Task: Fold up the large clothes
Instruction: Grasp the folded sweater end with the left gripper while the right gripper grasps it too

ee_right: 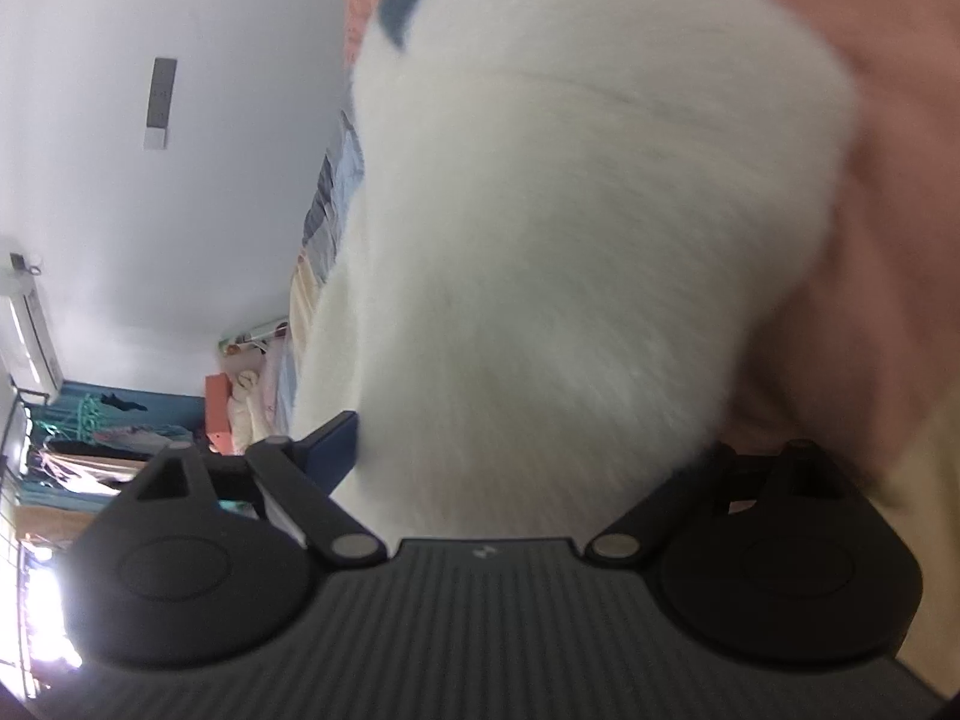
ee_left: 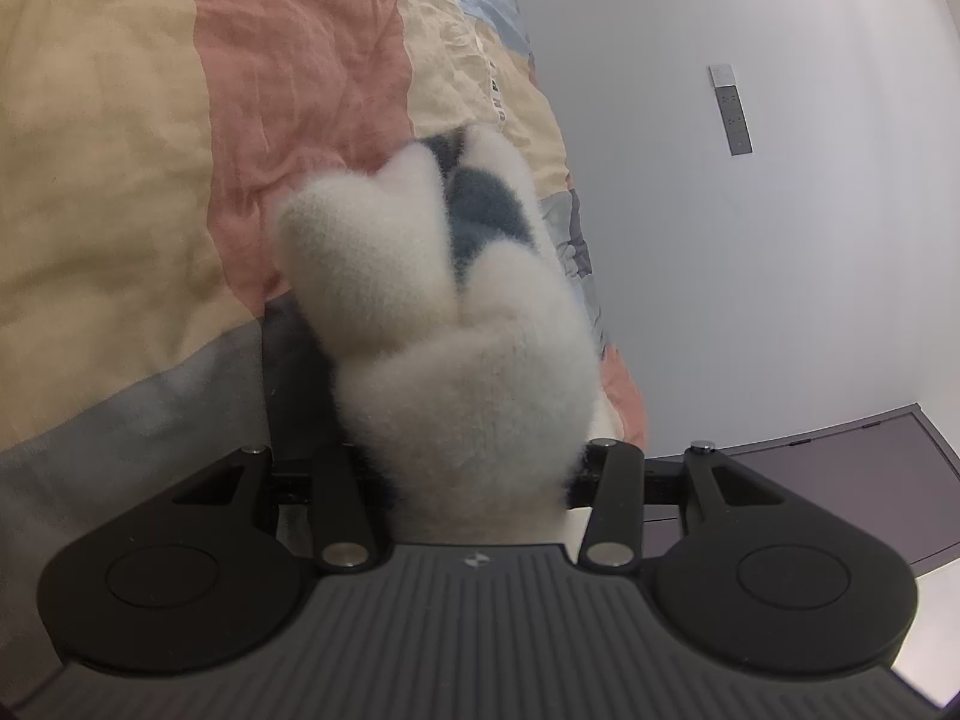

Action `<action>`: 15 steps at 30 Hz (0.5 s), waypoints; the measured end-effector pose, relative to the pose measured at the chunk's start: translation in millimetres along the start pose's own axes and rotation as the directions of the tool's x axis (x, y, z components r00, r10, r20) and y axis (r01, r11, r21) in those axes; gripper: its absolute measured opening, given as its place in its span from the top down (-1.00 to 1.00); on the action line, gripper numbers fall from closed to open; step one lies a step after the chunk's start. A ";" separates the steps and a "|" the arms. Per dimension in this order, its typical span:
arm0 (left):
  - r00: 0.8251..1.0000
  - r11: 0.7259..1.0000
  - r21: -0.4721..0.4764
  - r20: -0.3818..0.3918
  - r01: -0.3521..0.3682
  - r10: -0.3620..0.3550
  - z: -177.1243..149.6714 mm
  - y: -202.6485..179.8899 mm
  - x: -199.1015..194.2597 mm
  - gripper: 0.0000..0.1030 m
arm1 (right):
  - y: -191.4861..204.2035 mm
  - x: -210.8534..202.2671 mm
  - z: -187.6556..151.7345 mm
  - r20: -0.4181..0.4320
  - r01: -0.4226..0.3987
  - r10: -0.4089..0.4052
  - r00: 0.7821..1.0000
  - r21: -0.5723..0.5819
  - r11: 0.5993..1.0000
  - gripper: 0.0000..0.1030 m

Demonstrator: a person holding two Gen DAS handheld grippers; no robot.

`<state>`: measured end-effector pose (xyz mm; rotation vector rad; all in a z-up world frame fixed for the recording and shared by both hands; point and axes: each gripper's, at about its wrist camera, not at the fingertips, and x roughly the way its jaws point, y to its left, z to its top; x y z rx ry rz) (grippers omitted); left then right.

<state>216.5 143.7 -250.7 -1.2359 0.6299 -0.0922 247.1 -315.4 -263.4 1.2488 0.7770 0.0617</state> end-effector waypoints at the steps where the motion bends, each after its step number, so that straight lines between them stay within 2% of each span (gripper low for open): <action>1: 1.000 1.000 -0.001 -0.001 0.001 -0.001 -0.1 0.2 -0.2 0.04 | 0.5 -2.6 2.2 0.009 0.017 -0.017 1.000 -0.013 1.000 -0.61; 3: 1.000 1.000 0.020 0.005 -0.015 0.015 -1.5 -2.6 -1.3 0.04 | 2.7 -6.7 3.0 0.024 0.025 -0.024 0.999 -0.037 0.999 -0.24; 6: 0.999 0.996 0.078 0.024 -0.039 0.037 -6.4 -11.8 -4.8 0.04 | 13.3 -13.2 2.1 0.049 0.030 -0.025 0.998 -0.087 0.996 0.04; 10: 0.999 0.993 0.109 0.038 -0.043 0.039 -9.0 -17.9 -12.5 0.04 | 25.5 -25.5 1.0 0.070 0.012 -0.001 0.998 -0.163 0.987 0.12; 15: 0.999 0.988 0.151 0.041 -0.036 0.030 -14.4 -35.1 -30.2 0.04 | 39.7 -45.0 3.2 0.057 -0.027 0.041 0.998 -0.229 0.973 0.15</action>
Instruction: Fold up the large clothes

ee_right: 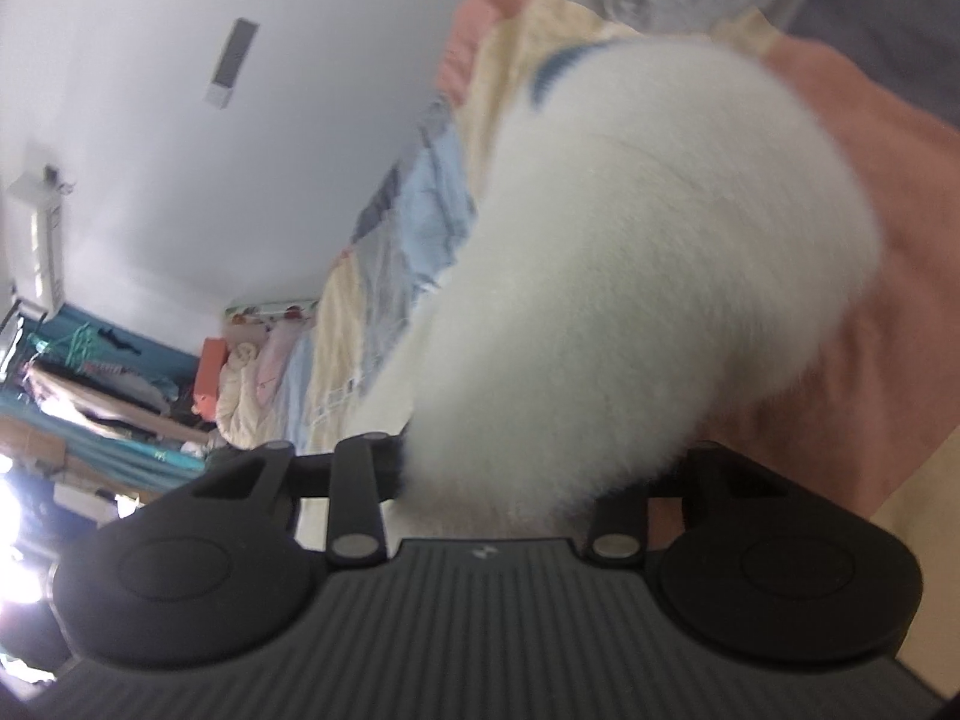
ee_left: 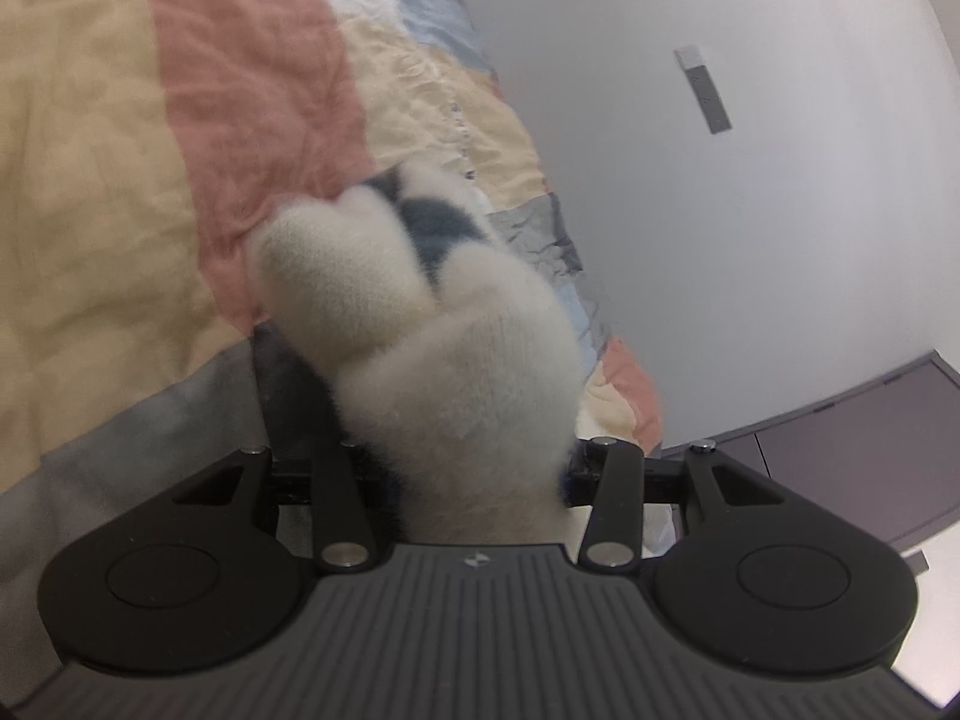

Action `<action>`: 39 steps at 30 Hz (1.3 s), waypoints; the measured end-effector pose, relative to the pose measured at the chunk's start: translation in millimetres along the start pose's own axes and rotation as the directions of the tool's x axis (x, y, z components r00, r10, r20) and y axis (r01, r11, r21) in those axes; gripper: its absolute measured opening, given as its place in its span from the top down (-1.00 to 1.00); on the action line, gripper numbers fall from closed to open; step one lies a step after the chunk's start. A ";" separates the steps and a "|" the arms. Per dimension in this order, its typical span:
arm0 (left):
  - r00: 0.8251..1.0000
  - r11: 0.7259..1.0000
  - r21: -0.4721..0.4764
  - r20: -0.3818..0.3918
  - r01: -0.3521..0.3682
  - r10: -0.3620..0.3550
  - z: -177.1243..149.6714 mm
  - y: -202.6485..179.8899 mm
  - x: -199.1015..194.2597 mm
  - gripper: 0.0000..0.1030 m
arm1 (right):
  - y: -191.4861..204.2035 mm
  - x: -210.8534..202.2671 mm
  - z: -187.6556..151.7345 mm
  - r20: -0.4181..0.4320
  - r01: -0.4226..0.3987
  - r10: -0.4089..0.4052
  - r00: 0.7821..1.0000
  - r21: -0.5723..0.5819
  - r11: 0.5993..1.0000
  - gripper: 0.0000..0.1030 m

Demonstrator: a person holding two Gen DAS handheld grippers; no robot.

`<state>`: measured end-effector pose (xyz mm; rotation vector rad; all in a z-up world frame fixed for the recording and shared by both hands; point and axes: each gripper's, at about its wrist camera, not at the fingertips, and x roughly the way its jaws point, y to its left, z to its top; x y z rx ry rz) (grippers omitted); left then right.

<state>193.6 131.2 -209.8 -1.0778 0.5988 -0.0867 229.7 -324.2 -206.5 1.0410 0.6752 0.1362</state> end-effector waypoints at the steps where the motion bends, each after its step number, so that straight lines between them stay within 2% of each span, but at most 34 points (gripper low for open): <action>1: 1.000 1.000 0.007 -0.001 0.000 0.000 -1.2 -5.1 -3.8 0.04 | 0.5 -5.5 2.5 0.000 -0.011 0.011 1.000 -0.008 1.000 0.15; 6: 1.000 0.999 0.031 -0.004 0.013 -0.013 -13.3 -39.3 -17.9 0.03 | 14.9 -26.5 29.0 0.012 -0.072 0.073 0.997 -0.033 0.997 0.16; 12: 0.995 0.987 0.126 -0.007 0.098 -0.098 -24.7 -105.4 -15.5 0.03 | 16.9 -64.8 74.8 0.059 -0.170 0.173 0.983 -0.055 0.984 0.16; 18: 0.985 0.968 0.182 -0.014 0.171 -0.171 -39.9 -181.3 11.0 0.03 | 24.6 -101.0 136.6 0.118 -0.235 0.246 0.962 -0.100 0.967 0.16; 24: 0.976 0.951 0.219 -0.033 0.217 -0.215 -60.3 -237.2 60.3 0.03 | 19.3 -117.5 195.2 0.172 -0.262 0.288 0.942 -0.161 0.952 0.16; 27: 0.971 0.939 0.249 -0.080 0.237 -0.224 -70.1 -253.5 91.2 0.02 | 5.6 -116.3 219.1 0.204 -0.277 0.305 0.930 -0.155 0.948 0.16; 30: 0.970 0.935 0.264 -0.115 0.238 -0.214 -81.9 -262.3 123.3 0.02 | -12.6 -112.2 235.6 0.213 -0.266 0.294 0.932 -0.151 0.952 0.16; 35: 0.972 0.938 0.272 -0.155 0.215 -0.178 -97.6 -260.7 181.1 0.02 | -53.0 -95.6 256.2 0.230 -0.244 0.266 0.936 -0.119 0.962 0.15; 39: 0.970 0.934 0.296 -0.190 0.203 -0.150 -110.6 -248.0 222.6 0.02 | -91.3 -70.4 258.3 0.256 -0.232 0.235 0.938 -0.043 0.972 0.15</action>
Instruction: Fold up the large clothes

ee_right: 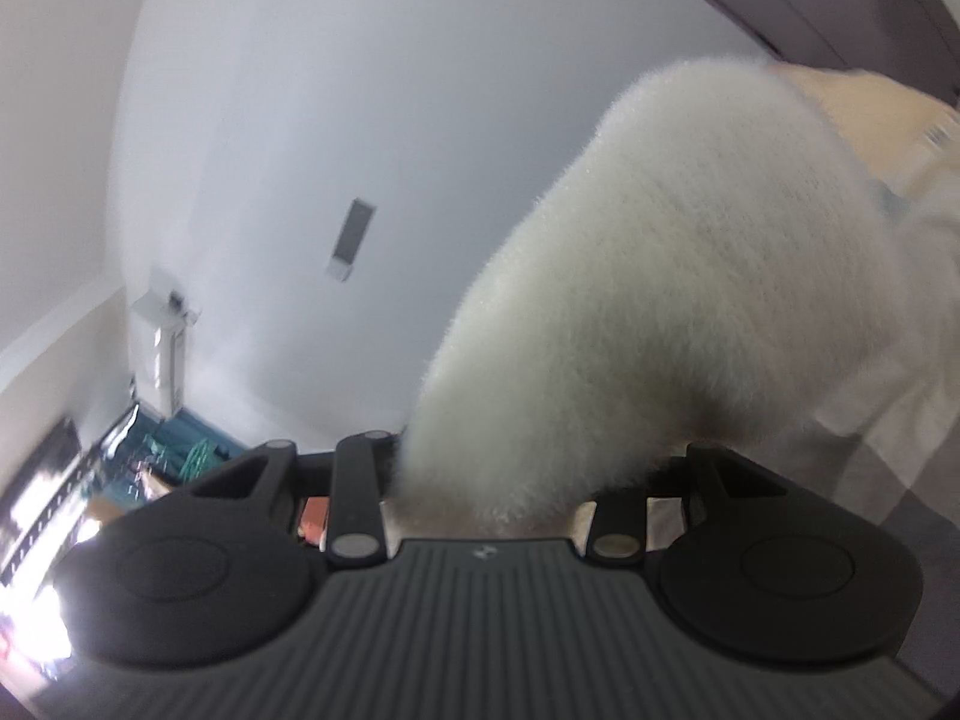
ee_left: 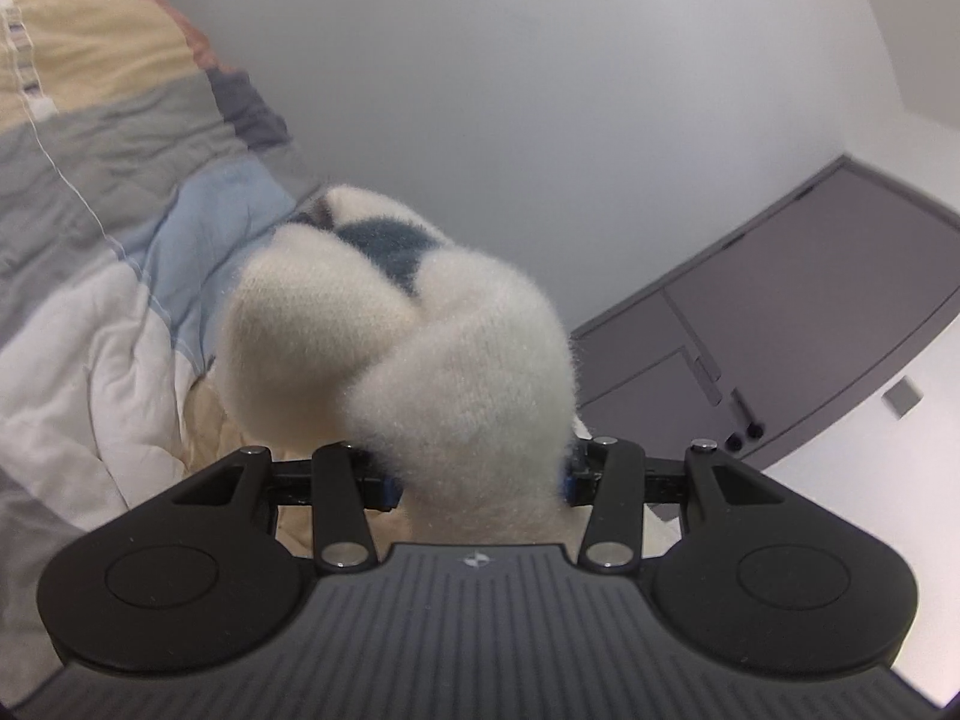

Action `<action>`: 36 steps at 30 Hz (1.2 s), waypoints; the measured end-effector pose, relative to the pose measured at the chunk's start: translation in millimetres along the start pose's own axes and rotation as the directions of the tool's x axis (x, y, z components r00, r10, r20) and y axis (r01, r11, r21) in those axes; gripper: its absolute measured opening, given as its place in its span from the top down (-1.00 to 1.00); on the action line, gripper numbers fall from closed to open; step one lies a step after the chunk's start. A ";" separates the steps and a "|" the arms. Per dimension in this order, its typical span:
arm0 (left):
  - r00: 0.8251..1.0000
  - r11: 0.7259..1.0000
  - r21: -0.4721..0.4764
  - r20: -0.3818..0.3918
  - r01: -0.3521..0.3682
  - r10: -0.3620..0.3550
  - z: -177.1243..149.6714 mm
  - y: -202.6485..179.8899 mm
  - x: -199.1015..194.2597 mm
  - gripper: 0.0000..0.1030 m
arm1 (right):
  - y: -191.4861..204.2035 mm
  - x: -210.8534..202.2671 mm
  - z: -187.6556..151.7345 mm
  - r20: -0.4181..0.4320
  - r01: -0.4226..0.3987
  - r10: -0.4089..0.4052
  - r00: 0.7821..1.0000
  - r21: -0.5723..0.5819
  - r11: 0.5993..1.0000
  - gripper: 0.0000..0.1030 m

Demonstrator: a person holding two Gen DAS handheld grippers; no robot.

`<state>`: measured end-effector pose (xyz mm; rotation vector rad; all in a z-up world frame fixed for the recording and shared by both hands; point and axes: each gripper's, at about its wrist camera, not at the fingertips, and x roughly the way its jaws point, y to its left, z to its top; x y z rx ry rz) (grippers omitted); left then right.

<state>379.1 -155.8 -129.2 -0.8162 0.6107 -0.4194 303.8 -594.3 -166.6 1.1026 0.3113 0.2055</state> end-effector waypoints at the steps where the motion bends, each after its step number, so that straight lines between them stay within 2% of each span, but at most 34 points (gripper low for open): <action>1: 1.000 1.000 -0.001 -0.011 -0.006 0.006 -3.6 7.8 7.7 0.02 | -10.1 3.6 -2.0 0.002 0.008 -0.008 1.000 0.013 1.000 0.15; 7: 0.998 0.998 -0.053 -0.059 -0.032 0.029 -26.9 62.8 39.8 0.02 | -55.6 12.4 -28.1 0.003 0.054 -0.054 0.999 0.025 0.998 0.15; 11: 0.999 0.997 -0.079 -0.052 -0.012 0.008 -38.8 91.9 39.2 0.01 | -71.3 6.2 -47.3 0.007 0.037 -0.037 0.999 0.012 0.999 0.15; 15: 0.999 0.998 -0.053 -0.046 -0.015 0.013 -48.7 100.2 34.6 -0.07 | -83.8 -1.6 -58.0 0.001 0.051 -0.051 0.999 0.035 0.998 0.10; 21: 0.998 0.999 -0.024 -0.050 -0.040 0.039 -61.3 98.6 23.7 -0.18 | -102.1 -11.2 -79.7 0.035 0.067 -0.071 0.997 0.090 0.994 0.03; 27: 0.995 0.996 -0.021 -0.050 -0.089 0.088 -65.5 90.7 -0.2 -0.20 | -96.5 -23.5 -84.9 0.054 0.102 -0.111 0.992 0.142 0.985 -0.01; 32: 0.984 0.982 0.065 -0.009 -0.175 0.176 -73.2 73.1 -36.8 -0.20 | -82.7 -51.6 -89.4 0.057 0.184 -0.191 0.980 0.115 0.976 -0.02; 36: 0.970 0.960 0.138 0.058 -0.244 0.238 -68.1 48.0 -74.0 -0.20 | -63.6 -76.5 -89.0 0.085 0.278 -0.281 0.956 0.044 0.960 -0.02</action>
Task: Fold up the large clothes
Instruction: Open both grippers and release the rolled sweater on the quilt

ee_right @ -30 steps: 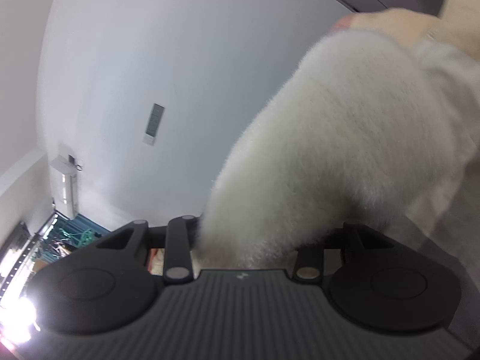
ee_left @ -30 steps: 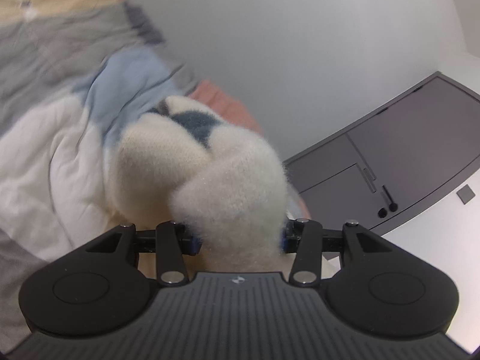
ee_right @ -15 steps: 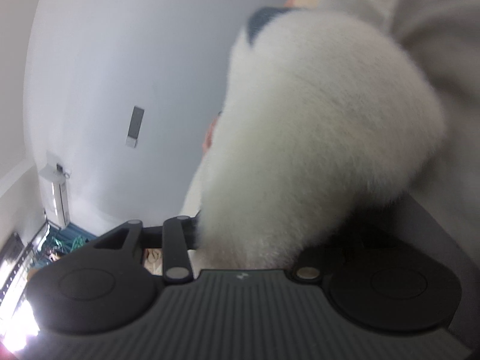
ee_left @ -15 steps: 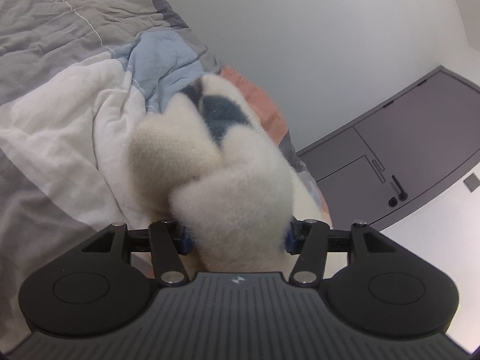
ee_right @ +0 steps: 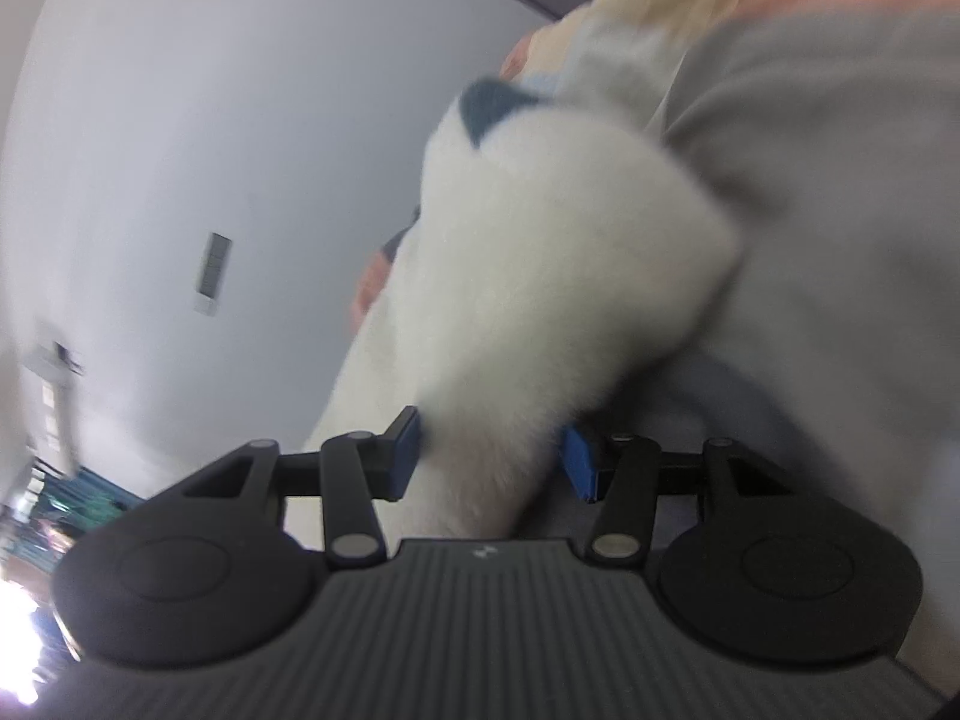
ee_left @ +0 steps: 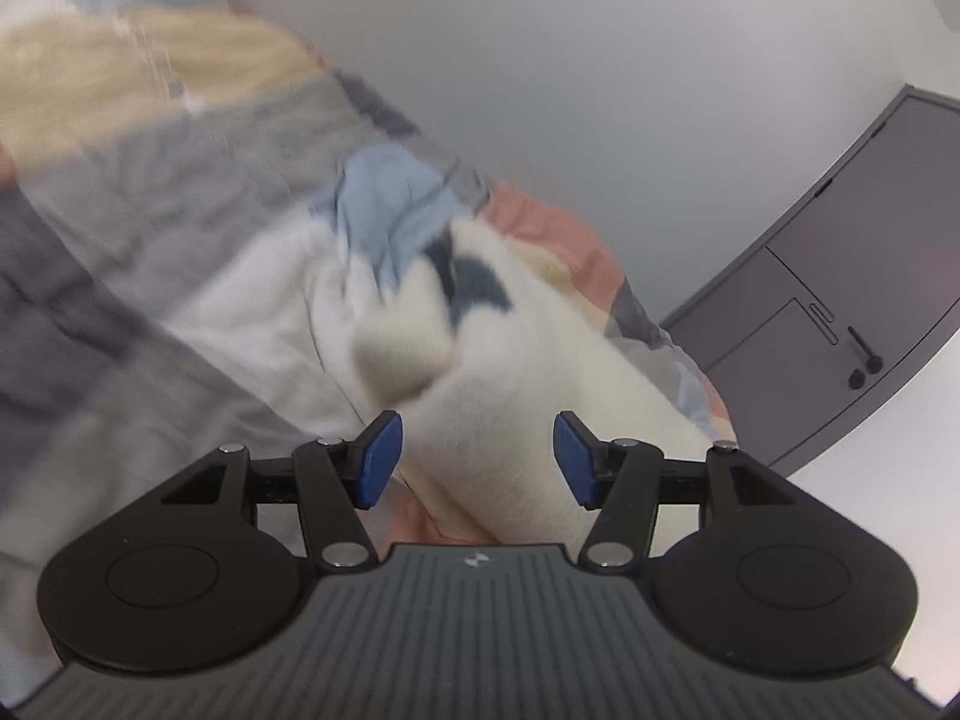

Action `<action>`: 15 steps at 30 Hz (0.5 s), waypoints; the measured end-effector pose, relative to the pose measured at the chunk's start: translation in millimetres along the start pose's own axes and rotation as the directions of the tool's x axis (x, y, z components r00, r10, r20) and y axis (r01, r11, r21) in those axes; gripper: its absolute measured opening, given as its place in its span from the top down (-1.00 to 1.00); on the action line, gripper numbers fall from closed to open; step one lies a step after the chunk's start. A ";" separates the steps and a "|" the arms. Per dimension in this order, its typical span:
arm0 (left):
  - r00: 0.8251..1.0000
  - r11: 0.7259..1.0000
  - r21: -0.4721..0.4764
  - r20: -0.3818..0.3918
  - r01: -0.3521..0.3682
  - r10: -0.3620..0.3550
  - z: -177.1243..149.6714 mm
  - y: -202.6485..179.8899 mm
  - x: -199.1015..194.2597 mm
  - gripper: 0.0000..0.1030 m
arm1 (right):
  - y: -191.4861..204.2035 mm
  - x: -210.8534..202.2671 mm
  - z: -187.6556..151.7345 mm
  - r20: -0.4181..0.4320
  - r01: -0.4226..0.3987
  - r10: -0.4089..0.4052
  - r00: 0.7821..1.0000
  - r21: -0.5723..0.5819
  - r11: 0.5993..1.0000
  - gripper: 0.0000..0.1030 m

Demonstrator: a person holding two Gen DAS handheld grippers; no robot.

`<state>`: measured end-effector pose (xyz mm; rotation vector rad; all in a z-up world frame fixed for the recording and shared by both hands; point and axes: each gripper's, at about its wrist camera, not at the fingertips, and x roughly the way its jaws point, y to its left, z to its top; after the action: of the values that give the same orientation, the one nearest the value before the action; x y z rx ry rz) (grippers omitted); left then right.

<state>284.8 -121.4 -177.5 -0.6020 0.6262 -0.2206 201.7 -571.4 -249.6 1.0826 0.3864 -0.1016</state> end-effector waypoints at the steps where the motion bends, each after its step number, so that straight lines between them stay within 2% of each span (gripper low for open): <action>1: 1.000 1.000 0.024 0.013 -0.013 0.012 4.7 -5.9 -10.4 -0.20 | -1.3 -10.5 0.8 0.013 0.020 -0.020 1.000 -0.014 1.000 -0.02; 5: 0.994 0.986 0.155 0.092 -0.065 0.051 21.7 -37.8 -60.0 -0.20 | 11.5 -52.6 11.8 0.076 0.022 -0.016 0.997 -0.071 0.997 -0.02; 10: 0.992 0.965 0.259 0.130 -0.036 0.003 35.8 -73.0 -119.7 -0.20 | 61.9 -104.1 24.8 0.159 -0.024 0.056 0.986 -0.193 0.981 -0.02; 12: 0.989 0.951 0.307 0.149 -0.036 -0.011 36.8 -88.1 -144.8 -0.20 | 88.9 -126.4 25.9 0.190 -0.019 0.072 0.979 -0.266 0.964 -0.02; 15: 0.991 0.930 0.369 0.123 -0.001 -0.048 37.2 -105.9 -178.8 -0.28 | 133.3 -159.6 18.4 0.233 0.041 0.062 0.970 -0.415 0.909 -0.02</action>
<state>163.8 -124.0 -4.6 -0.2578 0.4355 -0.3106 93.9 -541.6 -73.4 0.6363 0.1684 -0.1330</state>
